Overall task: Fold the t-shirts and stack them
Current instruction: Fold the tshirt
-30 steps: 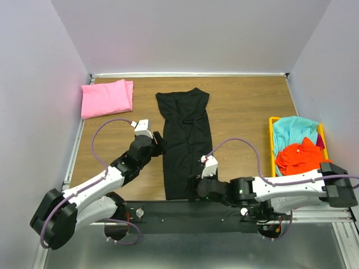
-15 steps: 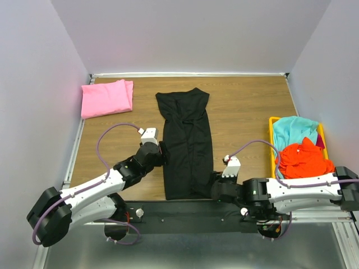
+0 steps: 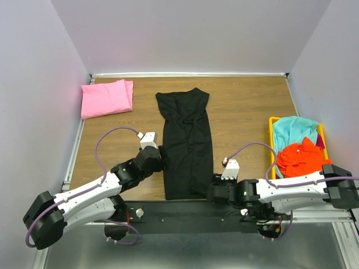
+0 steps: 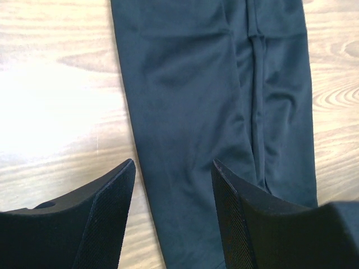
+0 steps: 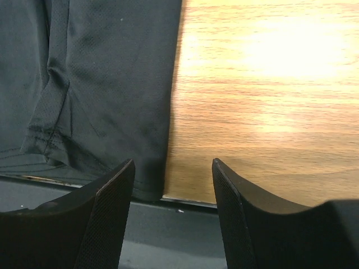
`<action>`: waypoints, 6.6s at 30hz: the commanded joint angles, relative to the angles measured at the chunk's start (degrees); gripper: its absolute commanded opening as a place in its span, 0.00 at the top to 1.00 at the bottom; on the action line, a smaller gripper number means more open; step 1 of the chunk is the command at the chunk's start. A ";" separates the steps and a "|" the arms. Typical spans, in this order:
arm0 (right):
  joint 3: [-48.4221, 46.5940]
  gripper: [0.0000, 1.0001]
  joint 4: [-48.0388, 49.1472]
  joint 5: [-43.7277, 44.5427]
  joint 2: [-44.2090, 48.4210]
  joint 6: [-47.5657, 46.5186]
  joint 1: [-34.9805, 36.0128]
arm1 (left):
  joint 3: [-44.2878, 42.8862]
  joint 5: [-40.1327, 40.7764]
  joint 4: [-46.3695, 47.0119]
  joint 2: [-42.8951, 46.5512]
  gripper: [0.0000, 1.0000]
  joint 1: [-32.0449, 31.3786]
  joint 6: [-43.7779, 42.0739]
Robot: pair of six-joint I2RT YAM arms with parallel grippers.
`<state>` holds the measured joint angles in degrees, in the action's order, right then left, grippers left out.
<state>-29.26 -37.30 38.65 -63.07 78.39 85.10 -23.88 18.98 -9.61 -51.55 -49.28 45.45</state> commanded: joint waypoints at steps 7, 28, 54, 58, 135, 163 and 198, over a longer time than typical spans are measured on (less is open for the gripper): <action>-0.54 0.38 7.06 -1.12 -4.08 -1.22 -0.20 | -1.43 -0.44 -2.35 -0.04 0.36 -1.35 1.39; 0.07 0.91 7.77 -4.82 -6.46 -2.01 -1.69 | -3.01 -0.18 -7.53 1.01 0.36 -4.60 3.41; 4.47 0.98 7.77 -2.18 3.21 -5.71 -4.59 | -5.92 -2.98 -22.21 -10.67 0.46 -22.88 24.24; 5.70 0.98 7.77 -2.36 5.05 -5.44 -4.59 | -4.95 -4.56 -20.99 -12.26 0.47 -24.81 26.61; -33.84 0.99 28.60 3.71 -33.87 -49.64 -37.02 | -3.54 6.52 32.89 -23.06 1.00 5.94 7.46; -52.04 0.99 29.83 -4.37 -53.12 -57.82 -47.04 | -15.14 -1.84 36.77 -42.40 0.76 17.19 -0.80; -28.94 0.11 29.21 -17.30 -30.36 -50.98 -53.46 | -5.40 -4.48 30.35 -23.42 0.06 13.42 -7.48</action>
<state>-62.06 -7.66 22.37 -96.12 23.66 32.60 -31.29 15.62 20.05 -76.64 -35.24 36.86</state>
